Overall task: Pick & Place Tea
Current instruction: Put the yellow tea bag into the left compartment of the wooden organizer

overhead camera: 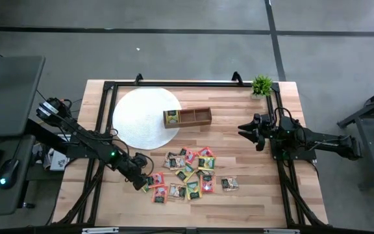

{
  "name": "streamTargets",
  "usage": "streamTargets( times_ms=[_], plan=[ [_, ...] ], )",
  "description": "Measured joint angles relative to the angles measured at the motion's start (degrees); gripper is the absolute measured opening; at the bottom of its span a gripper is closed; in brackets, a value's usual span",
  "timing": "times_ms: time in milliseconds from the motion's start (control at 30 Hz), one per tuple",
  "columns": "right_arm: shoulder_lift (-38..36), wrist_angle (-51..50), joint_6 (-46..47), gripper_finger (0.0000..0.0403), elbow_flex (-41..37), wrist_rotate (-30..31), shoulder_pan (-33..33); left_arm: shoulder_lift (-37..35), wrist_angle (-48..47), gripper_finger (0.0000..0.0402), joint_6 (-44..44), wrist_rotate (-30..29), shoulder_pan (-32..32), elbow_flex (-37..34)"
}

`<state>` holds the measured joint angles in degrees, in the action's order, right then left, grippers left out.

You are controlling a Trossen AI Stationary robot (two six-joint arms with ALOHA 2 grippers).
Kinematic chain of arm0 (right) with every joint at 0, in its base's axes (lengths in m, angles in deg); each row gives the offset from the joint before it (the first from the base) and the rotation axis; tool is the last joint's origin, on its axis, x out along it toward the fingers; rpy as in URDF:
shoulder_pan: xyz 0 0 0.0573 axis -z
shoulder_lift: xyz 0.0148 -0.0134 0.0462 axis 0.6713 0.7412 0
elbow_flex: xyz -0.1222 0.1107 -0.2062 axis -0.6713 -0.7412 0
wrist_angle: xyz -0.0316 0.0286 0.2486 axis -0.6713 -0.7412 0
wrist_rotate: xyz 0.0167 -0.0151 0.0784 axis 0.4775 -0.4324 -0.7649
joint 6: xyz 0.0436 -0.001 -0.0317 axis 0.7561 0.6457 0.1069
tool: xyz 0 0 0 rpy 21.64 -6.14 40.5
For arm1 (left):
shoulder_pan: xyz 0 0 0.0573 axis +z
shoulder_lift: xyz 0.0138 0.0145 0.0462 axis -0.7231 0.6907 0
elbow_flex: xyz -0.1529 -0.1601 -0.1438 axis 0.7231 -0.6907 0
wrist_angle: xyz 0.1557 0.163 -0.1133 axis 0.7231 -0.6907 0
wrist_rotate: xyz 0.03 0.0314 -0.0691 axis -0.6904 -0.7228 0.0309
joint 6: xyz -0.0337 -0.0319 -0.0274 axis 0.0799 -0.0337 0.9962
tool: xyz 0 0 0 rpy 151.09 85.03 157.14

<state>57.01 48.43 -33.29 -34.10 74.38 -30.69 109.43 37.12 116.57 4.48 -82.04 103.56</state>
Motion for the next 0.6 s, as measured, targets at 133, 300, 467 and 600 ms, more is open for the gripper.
streamTargets(
  times_ms=[133, 300, 467, 600],
  plan=[
    [-0.01, 0.0, -0.01, 0.0165, 0.0, -0.01, 0.01, 0.79, 0.3, 0.0241, 0.02, 0.06, -0.02, 0.0],
    [0.0, 0.0, 0.0, 0.0165, 0.02, 0.0, 0.01, 3.6, 1.19, 0.0241, 0.23, 1.03, -0.64, 0.31],
    [-0.01, 0.01, -0.01, 0.0165, 0.02, -0.09, 0.01, 5.05, 0.76, 0.0241, 1.75, 0.04, -0.68, 0.39],
    [0.01, 0.01, 0.02, 0.0165, 0.02, -0.09, -0.01, 5.11, -0.44, 0.0241, 1.68, 0.03, -0.72, 0.39]
  ],
)
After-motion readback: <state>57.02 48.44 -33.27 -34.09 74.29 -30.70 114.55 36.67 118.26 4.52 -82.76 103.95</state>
